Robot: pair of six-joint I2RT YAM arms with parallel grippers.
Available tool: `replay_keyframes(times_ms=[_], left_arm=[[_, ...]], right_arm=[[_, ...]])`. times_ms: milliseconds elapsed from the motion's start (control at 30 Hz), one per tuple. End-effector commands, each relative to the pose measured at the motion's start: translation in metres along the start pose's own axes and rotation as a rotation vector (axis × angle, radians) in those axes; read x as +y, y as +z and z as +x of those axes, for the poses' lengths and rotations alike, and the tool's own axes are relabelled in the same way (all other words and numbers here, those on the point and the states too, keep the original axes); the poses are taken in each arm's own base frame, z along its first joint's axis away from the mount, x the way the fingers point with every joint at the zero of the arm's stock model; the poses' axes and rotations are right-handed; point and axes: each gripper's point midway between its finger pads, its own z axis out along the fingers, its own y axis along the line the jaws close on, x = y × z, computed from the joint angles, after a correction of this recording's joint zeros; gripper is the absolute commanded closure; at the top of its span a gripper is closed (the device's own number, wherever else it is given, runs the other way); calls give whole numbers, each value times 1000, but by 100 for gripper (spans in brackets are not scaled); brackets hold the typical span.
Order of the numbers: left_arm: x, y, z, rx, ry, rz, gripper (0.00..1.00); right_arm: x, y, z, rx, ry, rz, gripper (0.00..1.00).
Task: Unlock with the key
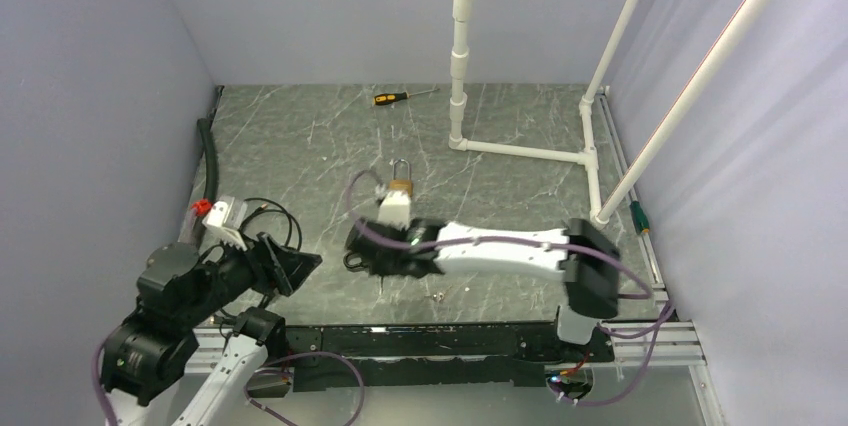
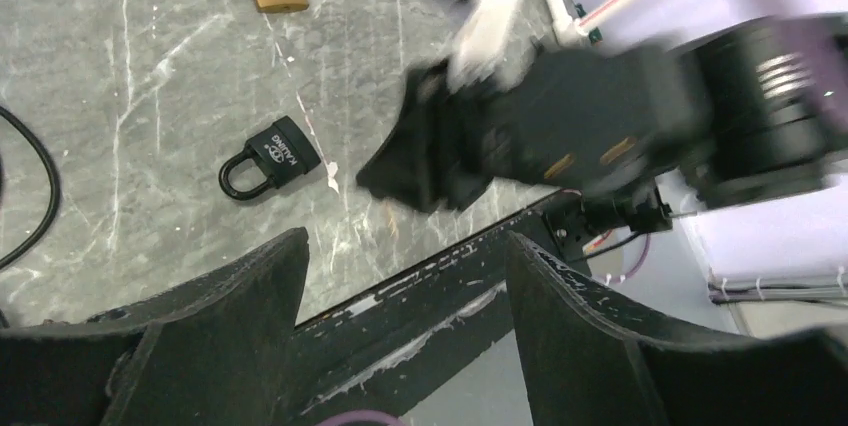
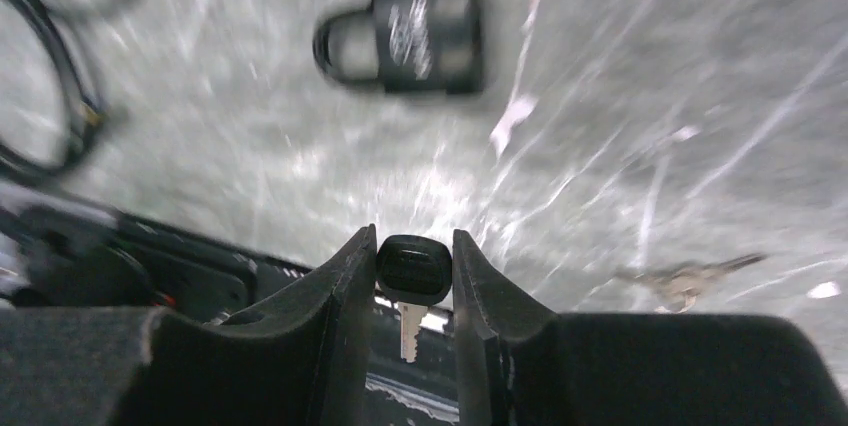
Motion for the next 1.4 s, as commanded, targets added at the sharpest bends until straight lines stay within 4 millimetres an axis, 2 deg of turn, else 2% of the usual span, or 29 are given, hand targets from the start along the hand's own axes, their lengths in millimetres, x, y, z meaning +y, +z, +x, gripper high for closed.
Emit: replay_keyframes(times_ms=[0,133,300,367,600,833,967,1100,1367], left_arm=[[3,25,-19,-110,-71,20,25],[23,61,-16,-151,-180,7,26],[28,105,-11,-185,-240,120,29],[28,116,-9,-195,-243,156,32],[24,152,-7,-204,-203,276,45],[14,174,-5,-210,-71,295,44],[5,185,1,-185,-41,321,44],[-8,188,6,-178,3,368,44],[-17,208,23,-125,27,388,44]], right_arm=[[-10,-43,-90,-183,130,-143,80],[-34,-63,-134,-256,212,-152,77],[-61,-70,-166,-289,330,-174,75],[-74,-70,-176,-289,380,-176,75],[-87,-72,-181,-284,455,-243,75],[-77,-71,-181,-258,457,-282,75],[-72,-68,-181,-248,455,-297,75],[-69,-67,-182,-242,449,-302,75],[-67,-63,-182,-235,445,-306,76]])
